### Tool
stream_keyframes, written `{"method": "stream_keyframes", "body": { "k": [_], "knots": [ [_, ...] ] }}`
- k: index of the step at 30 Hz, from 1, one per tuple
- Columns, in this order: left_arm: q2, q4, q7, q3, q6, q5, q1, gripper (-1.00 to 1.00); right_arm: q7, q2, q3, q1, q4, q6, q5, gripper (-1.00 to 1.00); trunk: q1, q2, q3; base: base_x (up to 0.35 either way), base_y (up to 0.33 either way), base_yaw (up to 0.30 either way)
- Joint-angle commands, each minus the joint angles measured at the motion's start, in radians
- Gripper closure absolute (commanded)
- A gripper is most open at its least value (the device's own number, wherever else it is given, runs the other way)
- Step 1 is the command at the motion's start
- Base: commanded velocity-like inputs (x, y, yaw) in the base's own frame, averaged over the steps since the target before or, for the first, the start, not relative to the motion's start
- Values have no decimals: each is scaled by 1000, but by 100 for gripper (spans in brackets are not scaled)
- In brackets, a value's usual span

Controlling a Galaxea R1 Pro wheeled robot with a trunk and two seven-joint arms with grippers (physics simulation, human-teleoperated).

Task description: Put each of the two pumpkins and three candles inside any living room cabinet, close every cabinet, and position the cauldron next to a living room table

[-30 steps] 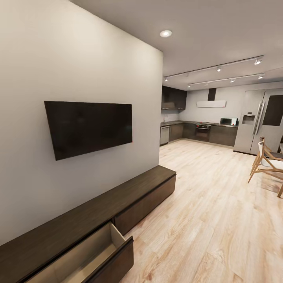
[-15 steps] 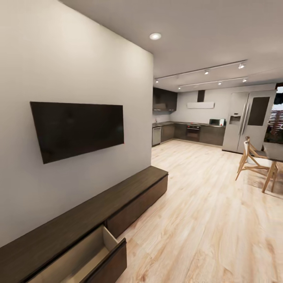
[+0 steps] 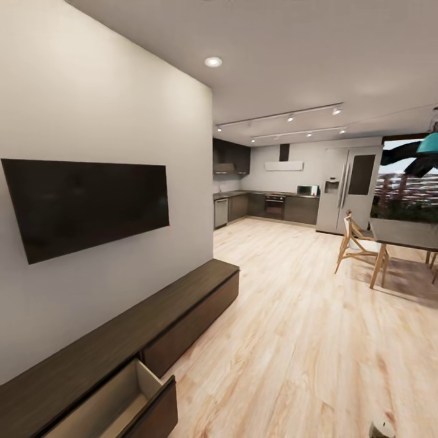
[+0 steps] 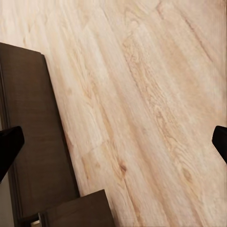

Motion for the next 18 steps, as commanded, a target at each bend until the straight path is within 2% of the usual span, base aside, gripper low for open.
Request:
{"method": "stream_keyframes", "body": {
  "k": [1, 18],
  "knots": [
    [0, -1, -1, 0, -2, -1, 0, -100, 4, 0, -4, -1, 0, 8, -9, -100, 0, -1, 0, 0, 0, -253],
    [0, -1, -1, 1, -2, -2, 0, -100, 4, 0, -5, -1, 0, 8, -9, -100, 0, -1, 16, 0, 0, -253]
  ]
}}
